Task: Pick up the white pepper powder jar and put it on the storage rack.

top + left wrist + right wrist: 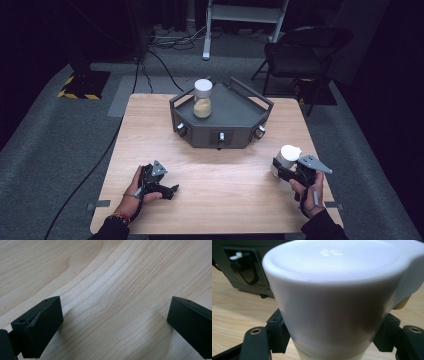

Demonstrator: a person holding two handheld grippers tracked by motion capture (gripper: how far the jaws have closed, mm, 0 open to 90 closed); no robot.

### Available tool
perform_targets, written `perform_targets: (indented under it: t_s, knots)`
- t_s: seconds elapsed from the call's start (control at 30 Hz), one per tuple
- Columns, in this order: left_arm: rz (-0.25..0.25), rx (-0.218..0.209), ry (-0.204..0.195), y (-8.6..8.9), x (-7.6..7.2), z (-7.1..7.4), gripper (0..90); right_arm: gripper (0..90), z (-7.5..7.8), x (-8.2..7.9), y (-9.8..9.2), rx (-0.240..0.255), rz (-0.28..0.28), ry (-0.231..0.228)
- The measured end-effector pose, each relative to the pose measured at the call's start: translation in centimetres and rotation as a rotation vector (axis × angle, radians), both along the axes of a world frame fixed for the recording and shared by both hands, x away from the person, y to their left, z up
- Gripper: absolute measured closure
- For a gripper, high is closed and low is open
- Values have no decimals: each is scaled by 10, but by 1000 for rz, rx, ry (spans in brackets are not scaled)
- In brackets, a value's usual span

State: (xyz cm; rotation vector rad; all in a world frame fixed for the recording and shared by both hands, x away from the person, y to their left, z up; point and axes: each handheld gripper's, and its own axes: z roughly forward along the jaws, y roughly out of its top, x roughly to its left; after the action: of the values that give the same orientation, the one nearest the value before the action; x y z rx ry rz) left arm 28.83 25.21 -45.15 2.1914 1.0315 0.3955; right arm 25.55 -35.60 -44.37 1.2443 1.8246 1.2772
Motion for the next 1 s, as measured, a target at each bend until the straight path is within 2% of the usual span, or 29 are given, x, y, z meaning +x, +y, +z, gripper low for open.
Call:
perform_targets:
  t_s: [0.2, 0.53, 1.0]
  knots:
    - [0, 0, 0, 0, 0, 0, 0, 296, 19, 3, 8, -3, 7, -20]
    - [-1, 1, 0, 0, 0, 0, 0, 297, 42, 9, 17, 30, 12, -60]
    - [-1, 0, 0, 0, 0, 0, 0, 299, 76, 27, 46, 19, 31, -101]
